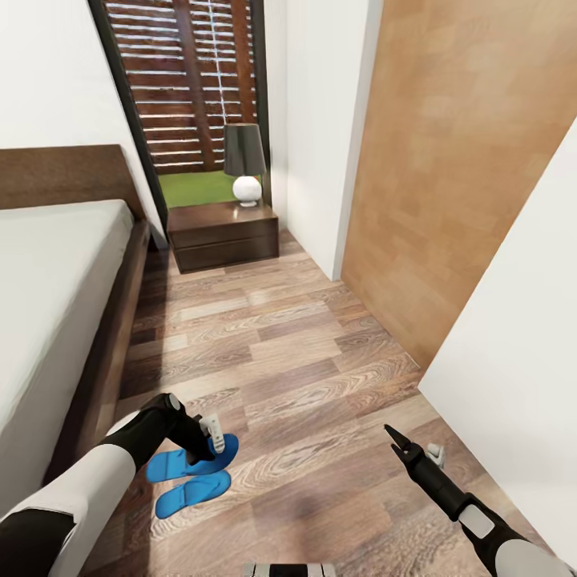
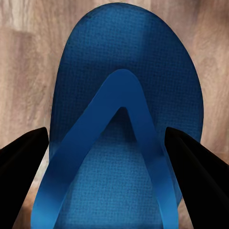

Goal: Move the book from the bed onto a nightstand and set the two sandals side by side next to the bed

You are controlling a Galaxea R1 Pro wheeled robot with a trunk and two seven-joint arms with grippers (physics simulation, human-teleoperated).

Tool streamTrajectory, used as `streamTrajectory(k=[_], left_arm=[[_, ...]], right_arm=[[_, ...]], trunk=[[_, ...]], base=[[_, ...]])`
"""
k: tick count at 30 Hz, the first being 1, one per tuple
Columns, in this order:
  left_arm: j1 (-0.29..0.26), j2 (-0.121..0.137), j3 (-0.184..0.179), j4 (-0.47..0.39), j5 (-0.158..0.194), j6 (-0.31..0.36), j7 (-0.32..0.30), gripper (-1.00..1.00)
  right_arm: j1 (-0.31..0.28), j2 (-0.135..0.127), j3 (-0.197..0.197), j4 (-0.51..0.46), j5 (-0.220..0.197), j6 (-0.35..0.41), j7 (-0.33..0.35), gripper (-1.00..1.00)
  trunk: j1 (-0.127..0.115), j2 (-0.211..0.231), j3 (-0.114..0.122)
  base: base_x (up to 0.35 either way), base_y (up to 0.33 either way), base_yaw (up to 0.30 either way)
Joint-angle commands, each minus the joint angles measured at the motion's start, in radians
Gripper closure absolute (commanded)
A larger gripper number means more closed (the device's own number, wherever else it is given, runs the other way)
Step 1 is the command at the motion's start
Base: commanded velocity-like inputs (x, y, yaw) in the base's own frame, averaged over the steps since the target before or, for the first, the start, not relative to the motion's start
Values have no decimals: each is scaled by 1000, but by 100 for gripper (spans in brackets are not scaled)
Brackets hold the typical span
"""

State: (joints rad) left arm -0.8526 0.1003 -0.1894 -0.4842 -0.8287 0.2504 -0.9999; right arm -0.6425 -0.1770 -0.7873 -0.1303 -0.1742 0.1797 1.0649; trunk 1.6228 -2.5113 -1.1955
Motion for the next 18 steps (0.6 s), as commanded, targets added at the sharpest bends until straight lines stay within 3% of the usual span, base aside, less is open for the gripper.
streamTrajectory(k=[1,9,16,18], left_arm=[[0,-1,-4,-2,2,10,-3,100],[0,-8,-1,-2,3,10,-2,100],[0,-10,48,-2,1,10,0,100],[0,-11,59,-2,1,10,0,100]], right_arm=[[0,0,3,0,-10,10,3,-100],[0,1,3,1,-11,10,3,-100],[1,0,3,1,-14,8,18,-100],[5,1,4,0,-13,5,71,-100]], trunk=[[0,-1,-5],[4,-3,-36],[7,-4,-63],[8,-5,-71]], base=[[0,0,0],[0,0,0],[0,0,0],[0,0,0]])
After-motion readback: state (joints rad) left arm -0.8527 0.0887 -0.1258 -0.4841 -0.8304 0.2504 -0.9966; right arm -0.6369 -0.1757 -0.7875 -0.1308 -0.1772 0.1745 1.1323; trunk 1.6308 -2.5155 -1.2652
